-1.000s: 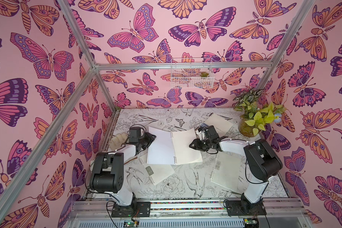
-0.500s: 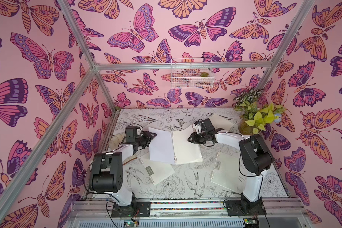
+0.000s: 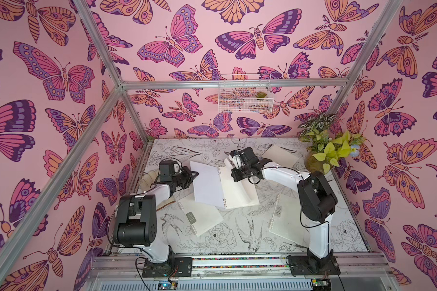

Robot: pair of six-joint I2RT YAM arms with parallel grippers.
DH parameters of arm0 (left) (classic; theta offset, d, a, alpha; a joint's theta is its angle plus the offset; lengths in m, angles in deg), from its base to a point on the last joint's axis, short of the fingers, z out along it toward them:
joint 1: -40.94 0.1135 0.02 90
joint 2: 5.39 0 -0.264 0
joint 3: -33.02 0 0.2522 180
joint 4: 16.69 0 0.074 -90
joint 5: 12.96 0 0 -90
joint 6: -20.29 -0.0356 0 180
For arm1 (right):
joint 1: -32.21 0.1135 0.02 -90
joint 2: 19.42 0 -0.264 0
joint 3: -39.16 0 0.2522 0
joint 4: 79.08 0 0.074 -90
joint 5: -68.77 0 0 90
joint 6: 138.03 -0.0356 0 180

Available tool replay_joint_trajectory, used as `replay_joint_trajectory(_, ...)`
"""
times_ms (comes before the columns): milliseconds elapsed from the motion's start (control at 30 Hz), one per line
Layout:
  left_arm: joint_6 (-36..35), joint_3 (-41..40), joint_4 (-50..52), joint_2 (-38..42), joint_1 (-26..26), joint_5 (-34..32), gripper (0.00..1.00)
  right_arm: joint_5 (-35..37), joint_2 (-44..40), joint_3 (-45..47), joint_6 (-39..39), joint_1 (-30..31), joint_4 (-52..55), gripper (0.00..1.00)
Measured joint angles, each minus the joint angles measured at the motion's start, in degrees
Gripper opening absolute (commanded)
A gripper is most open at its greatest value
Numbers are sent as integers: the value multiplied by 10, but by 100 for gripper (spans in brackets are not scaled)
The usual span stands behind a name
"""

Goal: Tear off pages from different notebooks
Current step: Tear off the paper from the notebook, then close the notebook at the center of the board.

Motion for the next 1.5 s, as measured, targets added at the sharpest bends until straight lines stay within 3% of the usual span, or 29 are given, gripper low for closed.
replay_joint_trajectory(233,15,-24,1,16,0,-40,0,62,-14,16,127,109,-28,0)
replay_joint_trajectory(467,36,-59,7,54,-1,-90,0,70,-88,144,184,140,-110,0)
replay_joint_trajectory(633,48,-64,4,59,-3,-130,0,18,-164,235,202,163,-146,0)
replay_joint_trajectory(867,55,-65,-8,59,-4,-149,0,-87,-240,276,203,206,-134,0)
replay_joint_trajectory(1067,52,-64,-9,51,-4,-150,0,-191,-409,367,165,214,-127,0)
replay_joint_trajectory(1200,41,-51,-3,43,0,-153,0,-246,-517,414,116,179,-153,0)
replay_joint_trajectory(1300,20,-33,20,43,12,-155,0,-229,-553,431,77,120,-177,0)
replay_joint_trajectory(1500,-88,105,184,41,43,-216,0,-128,-471,424,-17,-19,-187,0)
